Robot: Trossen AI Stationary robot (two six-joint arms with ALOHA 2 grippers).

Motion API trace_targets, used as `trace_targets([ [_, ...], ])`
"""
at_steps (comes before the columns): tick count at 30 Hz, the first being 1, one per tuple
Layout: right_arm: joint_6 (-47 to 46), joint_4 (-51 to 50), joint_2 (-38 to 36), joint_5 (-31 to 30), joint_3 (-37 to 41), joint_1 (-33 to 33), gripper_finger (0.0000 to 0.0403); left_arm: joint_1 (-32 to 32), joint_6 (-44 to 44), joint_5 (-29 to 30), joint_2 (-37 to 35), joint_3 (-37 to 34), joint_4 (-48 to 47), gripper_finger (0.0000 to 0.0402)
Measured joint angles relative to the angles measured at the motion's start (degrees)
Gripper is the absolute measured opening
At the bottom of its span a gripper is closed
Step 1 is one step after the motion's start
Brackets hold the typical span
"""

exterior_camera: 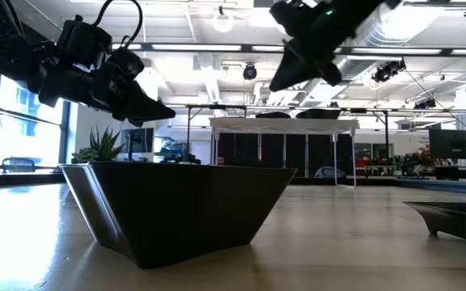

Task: Pick & Place Mini shaped plates
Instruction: Stack the square plate on top of the stacked square plates on the shelf

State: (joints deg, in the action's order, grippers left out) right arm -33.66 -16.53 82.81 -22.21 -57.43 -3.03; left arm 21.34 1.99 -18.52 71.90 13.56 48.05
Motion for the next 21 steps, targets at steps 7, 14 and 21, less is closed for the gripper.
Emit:
trace_targets([
  [7, -7.6, -1.7, 0.0, 1.2, 2.0, -12.4, 0.0016, 0.0, 0.6, 0.1, 0.0, 0.0, 0.3, 0.0005],
  [14, -13.8, -2.8, 0.2, 4.3, 2.0, -20.0, 0.0060, 0.0, 0.9, 1.6, 0.0, 0.0, 0.3, 0.0005],
  [21, -15.0, -4.2, 4.2, 12.7, 2.0, -25.0, 0.0112, 0.0, 2.3, 1.7, 0.0, 0.0, -0.3, 0.0005],
])
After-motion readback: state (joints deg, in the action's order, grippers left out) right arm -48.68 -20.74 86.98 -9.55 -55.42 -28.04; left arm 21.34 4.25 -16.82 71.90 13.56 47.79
